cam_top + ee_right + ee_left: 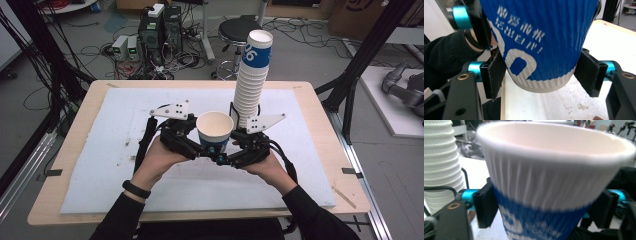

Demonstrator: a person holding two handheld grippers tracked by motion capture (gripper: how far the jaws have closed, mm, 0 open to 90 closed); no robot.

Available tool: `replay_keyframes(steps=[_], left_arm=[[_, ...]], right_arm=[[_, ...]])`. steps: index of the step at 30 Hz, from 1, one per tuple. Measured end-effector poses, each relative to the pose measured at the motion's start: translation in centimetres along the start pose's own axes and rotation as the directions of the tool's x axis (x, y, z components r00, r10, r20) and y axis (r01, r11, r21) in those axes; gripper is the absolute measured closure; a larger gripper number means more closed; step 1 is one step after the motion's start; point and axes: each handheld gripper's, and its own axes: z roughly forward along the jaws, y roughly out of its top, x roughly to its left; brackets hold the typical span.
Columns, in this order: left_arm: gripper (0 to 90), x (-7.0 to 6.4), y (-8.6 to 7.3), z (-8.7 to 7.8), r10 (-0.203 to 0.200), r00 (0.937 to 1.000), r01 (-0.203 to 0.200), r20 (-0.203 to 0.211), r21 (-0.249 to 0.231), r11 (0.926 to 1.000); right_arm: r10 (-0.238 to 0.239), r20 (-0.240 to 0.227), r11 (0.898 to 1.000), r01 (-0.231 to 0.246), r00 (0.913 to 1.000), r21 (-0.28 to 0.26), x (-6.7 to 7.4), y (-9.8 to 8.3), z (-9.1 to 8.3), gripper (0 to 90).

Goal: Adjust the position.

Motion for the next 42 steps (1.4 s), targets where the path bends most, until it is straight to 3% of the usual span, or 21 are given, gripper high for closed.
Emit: replay_keyframes(steps=[8, 17, 27, 35, 42], left_arm=[[17.9, -0.3, 0.35, -0.36, 0.012, 0.9998, -0.012, -0.014, -0.024, 0.9996], [23.2, -0.28, 0.34, -0.48, 0.008, 0.9999, -0.008, -0.007, -0.034, 0.9994], [23.9, -0.25, 0.23, -0.12, 0.023, 0.9997, -0.023, -0.006, -0.006, 0.9997], [21.7, -0.39, 0.24, 0.03, 0.027, 0.9996, -0.027, -0.005, 0.002, 0.9996], [18.4, -0.52, 0.46, -0.36, 0.011, 0.9999, -0.011, 0.007, -0.051, 0.9987]], right_arm=[[-0.009, -0.002, 1.0, 0.01, 1.0, 0.019, 0.09, -0.12, 0.39, 29.9], [-0.008, 0.0, 1.0, 0.008, 1.0, 0.019, 0.09, -0.08, 0.29, 29.9], [0.025, 0.006, 0.999, -0.025, 0.9997, -0.032, 0.36, 0.16, 0.21, 25.6], [-0.008, 0.006, 0.999, 0.008, 1.0, -0.035, 0.37, 0.15, 0.18, 28.0], [-0.044, 0.009, 0.999, 0.044, 0.999, -0.028, 0.4, 0.05, 0.11, 28.1]])
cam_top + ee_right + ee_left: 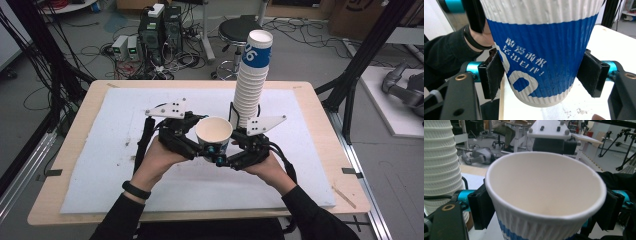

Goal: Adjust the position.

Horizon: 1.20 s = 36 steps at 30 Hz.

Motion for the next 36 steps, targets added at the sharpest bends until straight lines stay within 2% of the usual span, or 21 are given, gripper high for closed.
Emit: replay_keyframes(steps=[13, 15, 20, 30, 36], left_arm=[[22.1, -0.1, 0.1, -0.1, 0.007, 1.0, -0.007, -0.003, -0.005, 1.0], [22.5, -0.1, 0.1, -0.2, 0.013, 0.9999, -0.013, -0.007, 0.0, 0.9999], [22.7, -0.2, 0.3, -0.6, 0.035, 0.999, -0.034, -0.029, 0.016, 0.9993], [22.8, 0.2, 0.4, -1.5, 0.049, 0.9965, -0.047, -0.068, 0.039, 0.9982], [22.8, 0.2, 0.4, -1.9, 0.066, 0.994, -0.061, -0.087, 0.059, 0.9964]], right_arm=[[-0.016, 0.003, 1.0, 0.016, 0.9999, -0.007, 0.1, 0.0, -0.1, 28.0], [-0.036, 0.019, 0.999, 0.036, 0.9992, -0.006, 0.1, 0.1, -0.1, 26.0], [-0.033, 0.026, 0.999, 0.033, 0.9991, 0.008, 0.1, 0.0, -0.4, 21.7], [-0.021, 0.099, 1.0, 0.022, 0.9948, 0.0, -1.0, -0.1, -2.9, 20.8], [-0.014, 0.151, 0.999, 0.018, 0.9884, -0.027, -1.8, -0.2, -5.3, 20.2]])
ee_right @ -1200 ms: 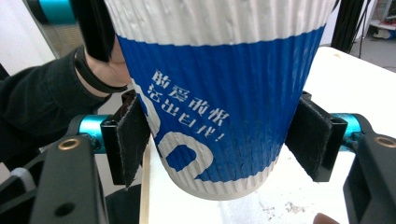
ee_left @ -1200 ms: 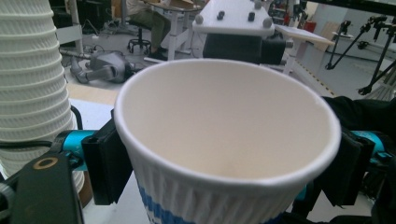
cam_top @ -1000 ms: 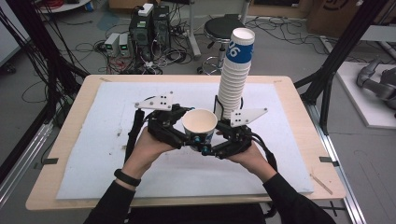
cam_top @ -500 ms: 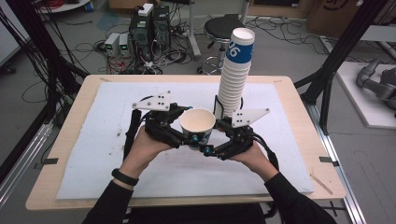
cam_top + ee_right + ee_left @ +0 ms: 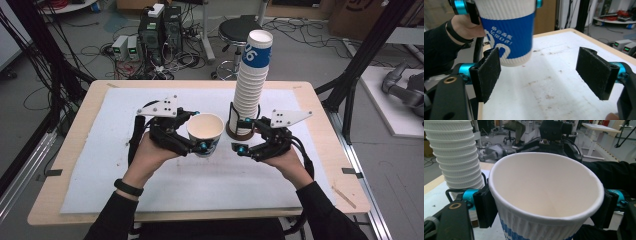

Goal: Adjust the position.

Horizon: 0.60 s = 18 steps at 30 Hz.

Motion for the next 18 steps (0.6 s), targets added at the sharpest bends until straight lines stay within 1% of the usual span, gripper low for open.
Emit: replay_keyframes(steps=[6, 12, 15, 18], left_arm=[[22.8, 0.0, -0.1, -0.2, 0.007, 0.9999, -0.006, -0.013, 0.026, 0.9996], [22.8, 0.3, -0.1, -0.7, 0.003, 0.9997, -0.002, -0.024, 0.019, 0.9998], [22.8, 0.4, -0.1, -0.7, -0.004, 0.9999, 0.004, -0.012, 0.006, 1.0], [22.8, 0.3, -0.1, -0.7, 0.0, 0.9999, 0.0, -0.012, 0.009, 1.0]], right_arm=[[-0.006, 0.029, 1.0, 0.006, 0.9996, -0.012, -0.5, -0.1, -1.4, 20.3], [0.002, 0.064, 1.0, -0.001, 0.9979, -0.023, -1.1, -0.3, -2.5, 20.3], [0.008, 0.073, 1.0, -0.006, 0.9973, -0.026, -1.1, -0.3, -2.8, 20.3], [0.001, 0.08, 0.999, 0.002, 0.9968, -0.032, -1.1, -0.3, -2.9, 20.3]])
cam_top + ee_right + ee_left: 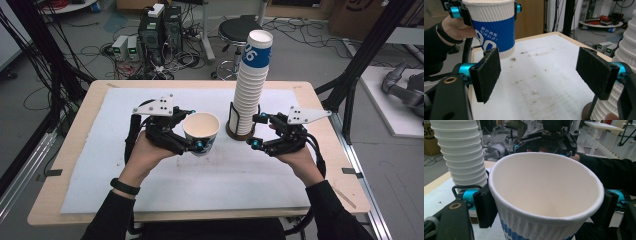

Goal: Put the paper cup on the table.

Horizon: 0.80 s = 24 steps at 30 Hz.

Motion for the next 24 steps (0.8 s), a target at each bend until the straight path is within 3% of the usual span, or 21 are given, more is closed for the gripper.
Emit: replay_keyframes(steps=[24], left_arm=[[22.7, 0.8, -0.2, -1.4, -0.015, 0.9986, 0.014, -0.051, -0.009, 0.9999]], right_arm=[[0.003, 0.036, 1.0, -0.003, 0.9993, -0.011, -0.7, 0.0, -0.7, 20.3]])
